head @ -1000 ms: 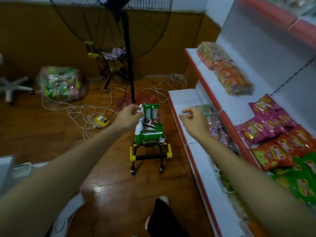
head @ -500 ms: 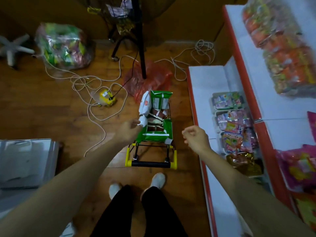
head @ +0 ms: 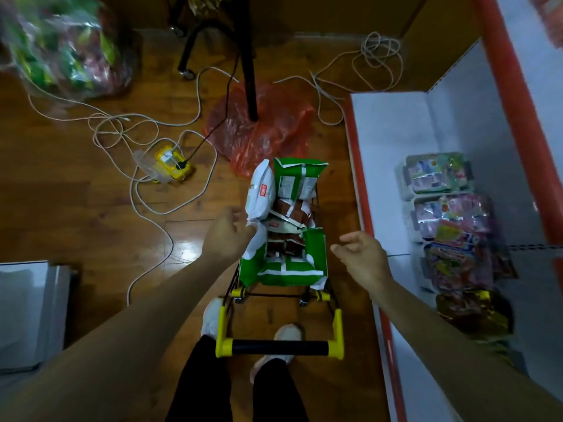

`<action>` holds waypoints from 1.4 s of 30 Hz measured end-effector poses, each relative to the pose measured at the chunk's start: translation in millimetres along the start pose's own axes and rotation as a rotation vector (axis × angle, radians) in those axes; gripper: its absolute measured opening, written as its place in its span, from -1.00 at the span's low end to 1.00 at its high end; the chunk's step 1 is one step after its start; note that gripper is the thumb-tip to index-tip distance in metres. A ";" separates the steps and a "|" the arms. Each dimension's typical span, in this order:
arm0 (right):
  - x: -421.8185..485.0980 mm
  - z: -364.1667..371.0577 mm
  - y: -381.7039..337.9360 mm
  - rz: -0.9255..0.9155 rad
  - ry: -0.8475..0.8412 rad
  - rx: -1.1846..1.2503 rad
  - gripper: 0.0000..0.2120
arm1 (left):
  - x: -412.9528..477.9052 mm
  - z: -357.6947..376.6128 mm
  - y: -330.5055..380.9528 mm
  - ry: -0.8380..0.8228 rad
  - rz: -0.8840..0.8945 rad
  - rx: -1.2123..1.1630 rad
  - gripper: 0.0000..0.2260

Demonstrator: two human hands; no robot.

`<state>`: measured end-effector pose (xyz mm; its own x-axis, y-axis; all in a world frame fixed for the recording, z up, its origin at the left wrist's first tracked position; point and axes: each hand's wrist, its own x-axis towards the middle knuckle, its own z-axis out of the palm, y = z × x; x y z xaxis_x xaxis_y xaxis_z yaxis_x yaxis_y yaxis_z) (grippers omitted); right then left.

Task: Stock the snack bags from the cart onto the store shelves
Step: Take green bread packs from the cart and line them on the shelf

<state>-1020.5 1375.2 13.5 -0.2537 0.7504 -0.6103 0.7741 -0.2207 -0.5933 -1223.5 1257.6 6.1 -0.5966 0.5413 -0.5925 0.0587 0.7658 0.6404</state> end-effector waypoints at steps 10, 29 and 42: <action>154.3 75.2 -32.1 -0.016 0.134 0.268 0.00 | 125.0 39.5 -23.9 -0.073 0.041 -0.007 -0.30; 155.5 53.8 -32.8 -0.225 0.074 0.362 -0.55 | 141.1 52.3 -37.7 -0.081 0.062 -0.003 -0.36; 126.4 30.8 -37.0 -0.005 0.200 0.945 -0.72 | 121.5 45.7 -10.5 0.039 0.050 -0.043 -0.49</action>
<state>-1099.0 1459.0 -57.9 -0.0841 0.8257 -0.5578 -0.0348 -0.5619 -0.8265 -1260.0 1331.2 -94.9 -0.6250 0.5635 -0.5403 0.0548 0.7220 0.6897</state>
